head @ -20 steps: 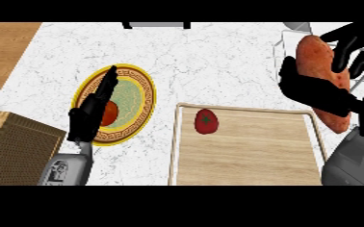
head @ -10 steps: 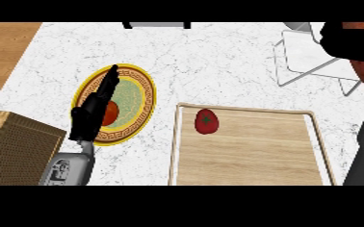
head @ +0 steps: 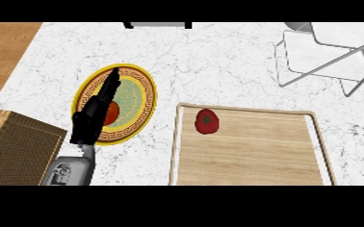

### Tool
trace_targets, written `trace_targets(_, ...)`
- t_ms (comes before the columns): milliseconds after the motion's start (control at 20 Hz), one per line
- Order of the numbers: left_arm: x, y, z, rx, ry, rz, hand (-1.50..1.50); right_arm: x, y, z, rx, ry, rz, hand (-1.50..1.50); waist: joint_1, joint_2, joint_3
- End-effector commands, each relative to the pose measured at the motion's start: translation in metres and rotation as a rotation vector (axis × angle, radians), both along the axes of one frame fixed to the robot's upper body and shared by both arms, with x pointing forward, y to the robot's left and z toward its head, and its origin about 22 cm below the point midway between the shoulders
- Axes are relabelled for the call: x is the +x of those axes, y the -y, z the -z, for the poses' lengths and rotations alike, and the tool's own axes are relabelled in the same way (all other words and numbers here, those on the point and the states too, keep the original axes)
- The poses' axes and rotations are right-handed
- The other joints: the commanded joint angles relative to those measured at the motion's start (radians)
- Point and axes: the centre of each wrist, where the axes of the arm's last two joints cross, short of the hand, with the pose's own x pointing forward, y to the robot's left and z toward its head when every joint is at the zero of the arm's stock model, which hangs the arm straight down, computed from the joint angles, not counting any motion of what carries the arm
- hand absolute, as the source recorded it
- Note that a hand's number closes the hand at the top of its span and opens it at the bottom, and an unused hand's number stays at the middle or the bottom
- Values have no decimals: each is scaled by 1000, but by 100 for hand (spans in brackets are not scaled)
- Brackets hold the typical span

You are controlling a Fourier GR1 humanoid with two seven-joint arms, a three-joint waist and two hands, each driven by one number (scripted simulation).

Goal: Pick the sweet potato from the tray and place it in the tiered shelf

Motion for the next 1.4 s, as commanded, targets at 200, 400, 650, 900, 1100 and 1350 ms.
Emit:
trace_targets(200, -6, 6, -7, -7, 4, -1, 0, 48, 17, 21, -106, -9, 43, 150, 9, 2, 0)
trace_targets(400, 3, -10, -8, -8, -19, 20, 0, 48, 43, 27, -200, -7, 68, 150, 1, 1, 0)
trace_targets(650, 3, -3, 0, 12, 24, 9, 0, 85, 61, 65, -202, 28, 23, 150, 10, 5, 0)
trace_targets(900, 6, -12, -7, 0, 0, 13, 0, 83, 68, 61, 41, 220, -41, 150, 10, 6, 2)
trace_targets(1100, 20, -19, -11, -4, 7, 11, 0, 98, 89, 73, 60, 230, -73, 150, 7, 7, 1)
trace_targets(1350, 3, 4, -5, 5, 7, -3, 0, 110, 99, 73, 58, 234, -76, 150, 7, 3, 0)
